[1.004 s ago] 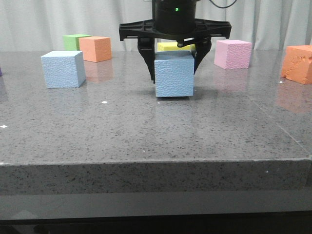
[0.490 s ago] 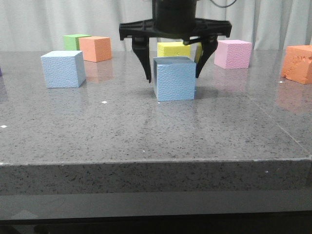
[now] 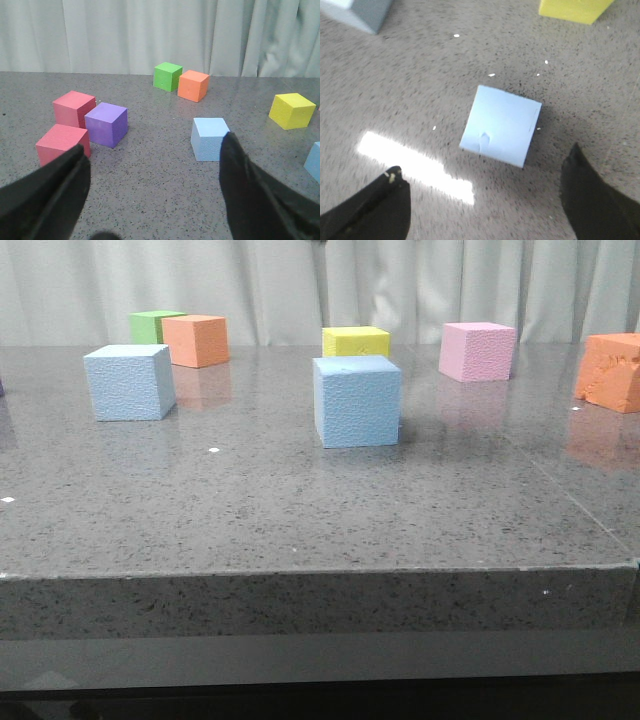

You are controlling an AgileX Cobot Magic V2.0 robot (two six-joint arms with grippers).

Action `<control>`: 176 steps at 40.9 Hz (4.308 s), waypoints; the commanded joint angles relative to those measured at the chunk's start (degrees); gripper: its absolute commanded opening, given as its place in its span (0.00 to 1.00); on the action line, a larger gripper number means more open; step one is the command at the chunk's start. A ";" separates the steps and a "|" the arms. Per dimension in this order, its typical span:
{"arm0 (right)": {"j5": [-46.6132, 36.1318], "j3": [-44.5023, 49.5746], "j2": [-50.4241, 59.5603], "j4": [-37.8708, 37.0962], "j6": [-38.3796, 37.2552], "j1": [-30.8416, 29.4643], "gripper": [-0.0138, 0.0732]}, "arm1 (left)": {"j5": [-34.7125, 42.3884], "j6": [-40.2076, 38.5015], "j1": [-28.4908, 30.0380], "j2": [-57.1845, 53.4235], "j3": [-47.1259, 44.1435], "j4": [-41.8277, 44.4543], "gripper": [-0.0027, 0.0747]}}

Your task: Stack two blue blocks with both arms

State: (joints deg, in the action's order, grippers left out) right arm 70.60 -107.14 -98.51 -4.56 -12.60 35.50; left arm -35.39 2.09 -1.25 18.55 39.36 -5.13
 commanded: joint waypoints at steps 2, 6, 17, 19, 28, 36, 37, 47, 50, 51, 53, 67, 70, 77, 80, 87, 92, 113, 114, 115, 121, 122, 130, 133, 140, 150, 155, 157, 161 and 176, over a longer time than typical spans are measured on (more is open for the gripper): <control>-1.20 3.01 7.90 -0.10 5.55 -0.54 0.86 | 5.05 -0.51 0.13 0.96 1.35 -0.56 0.72; -3.41 8.87 12.22 0.59 7.69 -2.36 0.86 | 5.05 -0.51 0.13 0.96 1.35 -0.56 0.72; -11.45 26.13 25.72 12.52 17.98 -11.91 0.86 | 5.05 -0.51 0.13 0.96 1.35 -0.56 0.72; -12.88 29.18 28.43 14.94 20.54 -13.10 0.86 | 5.05 -0.51 0.13 0.96 1.35 -0.56 0.72; -18.05 41.47 41.60 15.86 22.70 -13.72 0.86 | 5.05 -0.51 0.13 0.96 1.35 -0.56 0.72; -24.43 51.06 53.68 15.81 22.70 -13.72 0.86 | 5.05 -0.51 0.13 0.96 1.35 -0.56 0.72; -24.89 51.85 54.82 15.81 22.70 -13.72 0.86 | 5.05 -0.51 0.13 0.96 1.35 -0.56 0.72; -25.84 56.66 63.53 15.76 22.70 -13.72 0.86 | 5.05 -0.51 0.13 0.96 1.35 -0.56 0.72; -25.61 56.66 63.92 15.76 22.70 -13.72 0.86 | 5.05 -0.51 0.13 0.96 1.35 -0.56 0.72; -25.46 56.66 63.92 15.76 22.70 -13.72 0.86 | 5.05 -0.51 0.13 0.96 1.35 -0.56 0.72; -24.56 56.66 63.86 15.81 22.70 -13.72 0.86 | 5.05 -0.51 0.13 0.96 1.35 -0.56 0.72; -22.83 56.66 63.86 15.81 22.70 -13.72 0.86 | 5.14 -0.51 0.13 0.96 1.35 -0.56 0.72; -22.83 56.66 63.86 15.81 22.70 -13.72 0.86 | 5.14 -0.51 0.13 0.96 1.35 -0.56 0.72; -22.83 56.66 63.86 15.81 22.70 -13.72 0.86 | 5.14 -0.51 -0.37 0.96 1.35 -0.56 0.72; -22.83 56.66 63.86 15.81 22.70 -13.72 0.86 | 5.54 -0.51 -1.77 1.19 1.35 -0.56 0.72; -22.83 56.66 63.86 15.81 22.70 -13.72 0.86 | 6.36 -0.51 -7.93 5.36 1.81 -0.56 0.77; -22.83 56.66 63.86 15.81 22.70 -13.72 0.86 | 6.36 -0.51 -12.73 11.22 4.17 -0.44 0.78; -22.83 56.66 63.86 15.81 22.70 -13.72 0.86 | 6.39 -0.51 -19.93 44.46 22.70 6.75 0.76; -22.83 56.66 63.86 15.81 22.70 -13.72 0.86 | 6.39 -0.51 -19.93 46.17 23.73 7.22 0.76; -22.83 56.66 63.86 15.81 22.70 -13.72 0.86 | 6.39 -0.51 -19.93 47.44 24.50 7.47 0.76; -22.83 56.66 63.86 15.81 22.70 -13.72 0.86 | 5.49 -0.63 -19.93 55.71 30.43 7.60 0.76; -22.83 56.66 63.86 15.81 22.70 -13.72 0.86 | 4.99 -0.78 -19.93 57.22 31.76 7.60 0.76; -22.83 56.66 63.86 15.81 22.70 -13.72 0.86 | -4.78 -11.46 -19.93 68.12 43.52 16.17 0.77; -22.83 56.66 63.86 15.81 22.70 -13.72 0.86 | -8.19 -14.46 -19.93 71.64 47.50 19.24 0.77; -22.83 56.66 63.86 15.81 22.70 -13.72 0.86 | -10.56 -17.63 -19.93 78.05 53.96 18.32 0.77; -22.83 56.66 63.86 15.81 22.70 -13.72 0.86 | -10.34 -21.99 -19.93 83.33 57.46 17.67 0.77; -22.83 56.66 63.86 15.81 22.70 -13.72 0.86 | -10.34 -25.02 -19.11 85.32 57.68 17.14 0.77; -22.83 56.66 63.86 15.81 22.70 -13.72 0.86 | -10.34 -25.28 -18.89 85.85 57.68 16.97 0.77; -22.83 56.66 63.86 15.81 22.70 -13.72 0.86 | -10.34 -26.74 -18.68 87.17 57.68 16.97 0.77; -22.83 56.66 63.86 15.81 22.70 -13.72 0.86 | -10.34 -27.41 -18.65 90.10 57.68 15.77 0.76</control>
State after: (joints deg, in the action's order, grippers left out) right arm 51.39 -49.09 -34.54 10.50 9.40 22.25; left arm -48.21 -24.67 -20.09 111.60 95.17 10.87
